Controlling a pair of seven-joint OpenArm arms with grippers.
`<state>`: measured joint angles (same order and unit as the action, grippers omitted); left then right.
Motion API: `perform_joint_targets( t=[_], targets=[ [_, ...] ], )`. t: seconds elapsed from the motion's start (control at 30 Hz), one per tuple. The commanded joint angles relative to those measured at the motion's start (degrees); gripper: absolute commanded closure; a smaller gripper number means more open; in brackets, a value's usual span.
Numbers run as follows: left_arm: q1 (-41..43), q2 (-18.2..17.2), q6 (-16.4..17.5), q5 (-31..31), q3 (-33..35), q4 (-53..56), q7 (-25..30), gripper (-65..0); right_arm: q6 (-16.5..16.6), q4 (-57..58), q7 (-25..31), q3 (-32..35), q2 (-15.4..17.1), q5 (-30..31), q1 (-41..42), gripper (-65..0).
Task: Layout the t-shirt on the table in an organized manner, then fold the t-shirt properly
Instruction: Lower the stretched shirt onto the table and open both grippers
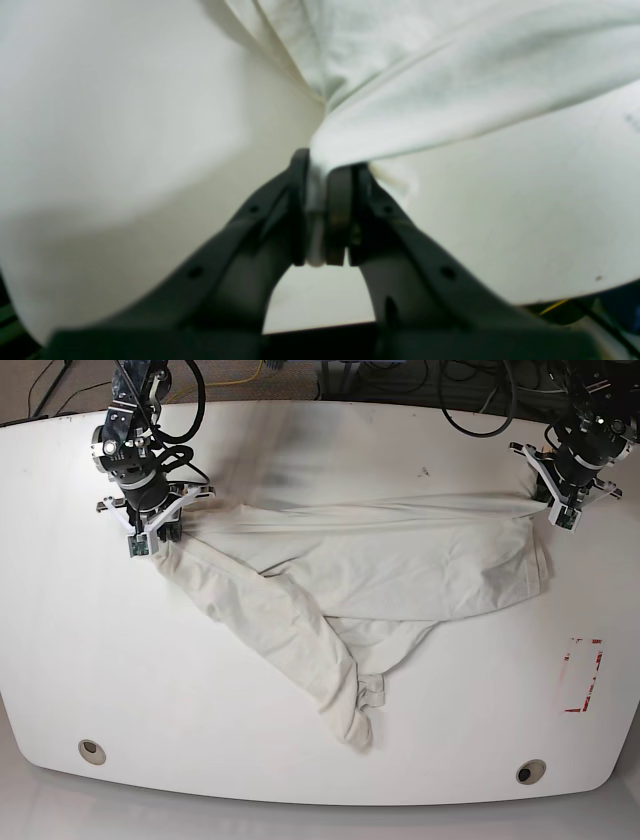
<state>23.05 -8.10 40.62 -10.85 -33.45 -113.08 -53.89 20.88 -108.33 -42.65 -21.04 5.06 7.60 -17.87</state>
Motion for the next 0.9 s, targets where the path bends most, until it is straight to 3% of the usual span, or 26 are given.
perform_joint_targets(
  t=[0.0,0.2,0.3,0.43,0.53,0.63,0.73,0.87],
  targets=[
    [0.73,-1.00,-0.62,0.61,-0.53,-0.90,0.92,0.0,-0.80,-1.42,1.03,-0.37,0.61,-0.69,0.24,-0.2],
    [2.05,-2.41,-0.62,0.61,-0.26,-0.90,0.92,0.0,-0.80,-1.25,1.03,-0.37,0.08,-0.69,0.15,-0.3],
    [2.75,-2.50,-0.62,0.61,-0.17,-0.90,0.92,-1.9,-0.80,-1.42,1.03,-0.63,-0.80,-0.96,0.15,-4.9],
    [2.84,-2.50,-0.62,0.61,-0.26,-0.90,0.92,-14.2,-0.80,-1.51,1.03,-0.63,-1.06,-0.96,0.07,-18.5],
    [2.84,-2.50,-0.62,0.61,-0.53,-0.90,0.92,-28.1,-0.80,-1.86,1.29,-0.72,-1.50,-0.87,-0.64,-33.1],
    [2.84,-2.50,-0.62,0.70,-0.53,-0.90,0.92,-37.9,-0.80,-3.89,1.29,-0.72,-1.76,-0.78,-0.99,-44.1],
    [2.84,-2.50,-0.62,0.70,-0.53,-0.90,0.92,-42.4,-0.80,-6.52,1.29,-0.72,-3.17,-1.05,-2.04,-50.1],
    [2.84,-2.50,-0.62,0.70,-1.05,-1.08,0.92,-41.0,-0.80,-8.55,1.29,-0.19,-3.61,-0.78,-3.45,-49.8]
  ],
)
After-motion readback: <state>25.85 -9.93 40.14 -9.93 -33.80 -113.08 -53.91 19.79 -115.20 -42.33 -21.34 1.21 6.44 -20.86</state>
